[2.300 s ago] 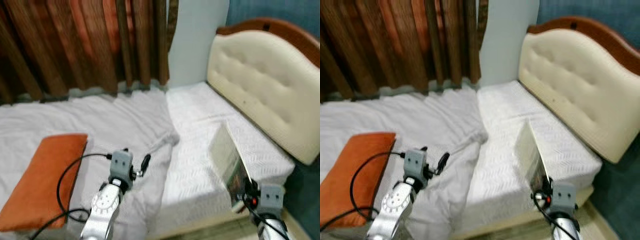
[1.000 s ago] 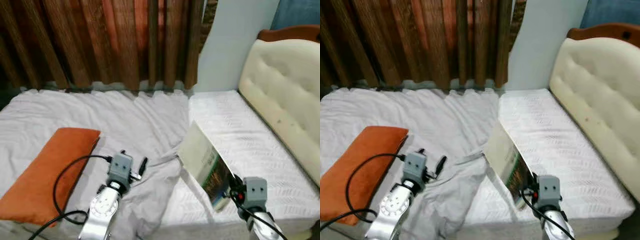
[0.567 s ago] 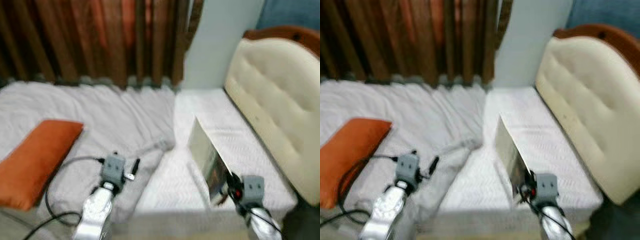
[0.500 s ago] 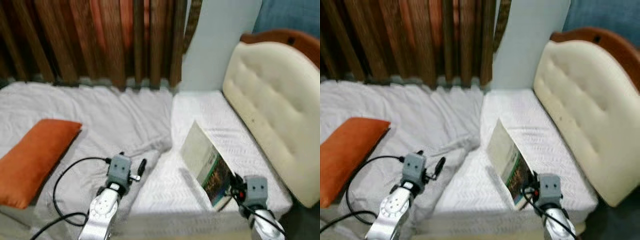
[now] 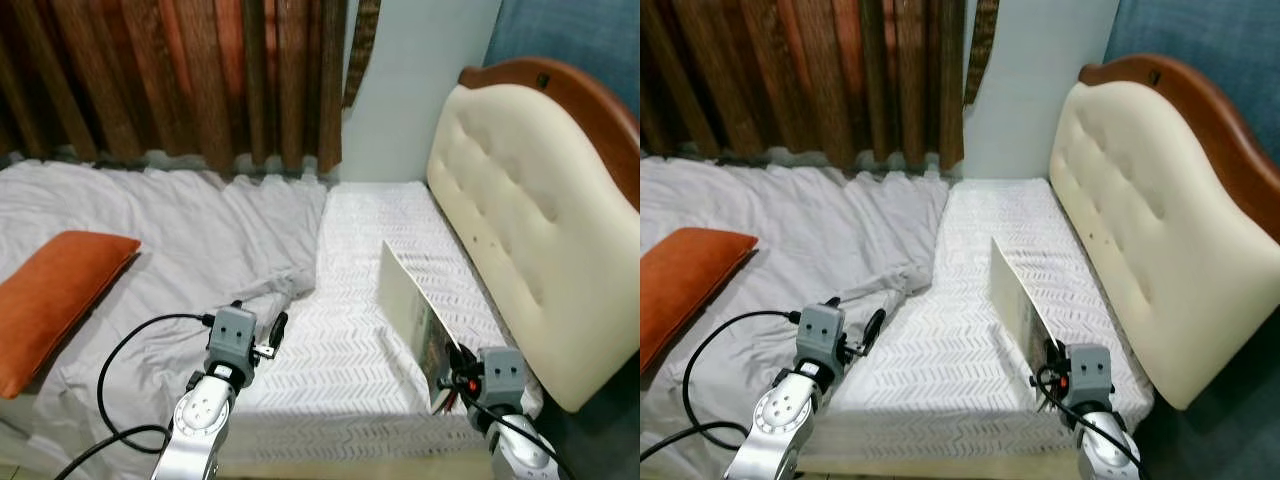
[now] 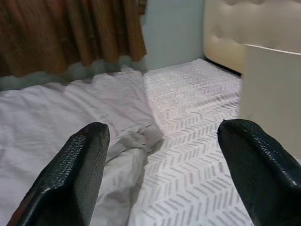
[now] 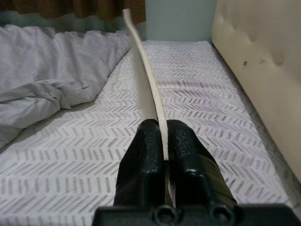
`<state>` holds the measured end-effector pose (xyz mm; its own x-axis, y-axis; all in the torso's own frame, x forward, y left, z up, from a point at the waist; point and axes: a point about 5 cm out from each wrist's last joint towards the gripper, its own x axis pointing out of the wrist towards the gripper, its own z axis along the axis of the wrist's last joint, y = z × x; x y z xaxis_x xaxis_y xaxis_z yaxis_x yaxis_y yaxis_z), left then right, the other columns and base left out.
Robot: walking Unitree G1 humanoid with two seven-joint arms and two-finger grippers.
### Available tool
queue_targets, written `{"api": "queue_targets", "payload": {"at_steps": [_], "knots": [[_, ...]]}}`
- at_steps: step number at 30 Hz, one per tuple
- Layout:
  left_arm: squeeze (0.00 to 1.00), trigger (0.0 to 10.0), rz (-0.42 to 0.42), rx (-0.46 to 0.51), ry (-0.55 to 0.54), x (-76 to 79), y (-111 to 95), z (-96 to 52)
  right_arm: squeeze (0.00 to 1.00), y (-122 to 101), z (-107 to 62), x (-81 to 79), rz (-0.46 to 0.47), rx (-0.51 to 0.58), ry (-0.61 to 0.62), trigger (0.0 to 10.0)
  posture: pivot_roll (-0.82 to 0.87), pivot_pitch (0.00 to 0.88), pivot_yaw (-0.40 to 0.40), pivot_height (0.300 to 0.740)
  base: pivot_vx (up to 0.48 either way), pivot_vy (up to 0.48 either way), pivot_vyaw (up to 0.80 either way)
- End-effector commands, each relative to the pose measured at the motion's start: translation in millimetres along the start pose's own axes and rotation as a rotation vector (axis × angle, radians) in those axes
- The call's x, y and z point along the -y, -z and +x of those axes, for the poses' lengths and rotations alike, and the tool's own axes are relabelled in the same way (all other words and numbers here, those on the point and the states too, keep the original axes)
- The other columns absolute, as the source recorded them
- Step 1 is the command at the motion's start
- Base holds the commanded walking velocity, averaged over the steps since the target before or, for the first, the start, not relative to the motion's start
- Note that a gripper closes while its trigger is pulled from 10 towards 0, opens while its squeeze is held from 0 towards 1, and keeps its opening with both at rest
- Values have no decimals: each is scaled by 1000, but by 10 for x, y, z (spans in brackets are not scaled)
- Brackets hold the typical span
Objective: Clean up the room
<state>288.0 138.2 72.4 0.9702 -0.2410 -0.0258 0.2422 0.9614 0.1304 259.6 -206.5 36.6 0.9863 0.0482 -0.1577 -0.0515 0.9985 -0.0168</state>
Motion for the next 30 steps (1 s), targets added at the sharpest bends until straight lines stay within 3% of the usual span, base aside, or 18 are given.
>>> {"api": "queue_targets", "payload": {"at_steps": [1,26,28,29,30], "knots": [[0,10000,10,13,-20,-77,-43,10,0,-150,95,-49,3,57,-19,10000,1,0,-60,740,480,0,0],[0,10000,2,10,7,-45,-53,37,0,-107,111,-73,24,37,-22,10000,-5,0,-52,740,480,0,0],[0,10000,2,-6,61,-27,-52,46,0,-67,258,-85,263,-40,7,10000,7,0,-17,740,0,0,0],[0,10000,2,-6,61,-27,-52,46,0,-67,258,-85,263,-40,7,10000,7,0,-17,740,0,0,0],[0,10000,-2,-12,86,-25,-52,45,0,-43,312,-114,365,-73,11,10000,7,0,-17,740,0,0,0]]}}
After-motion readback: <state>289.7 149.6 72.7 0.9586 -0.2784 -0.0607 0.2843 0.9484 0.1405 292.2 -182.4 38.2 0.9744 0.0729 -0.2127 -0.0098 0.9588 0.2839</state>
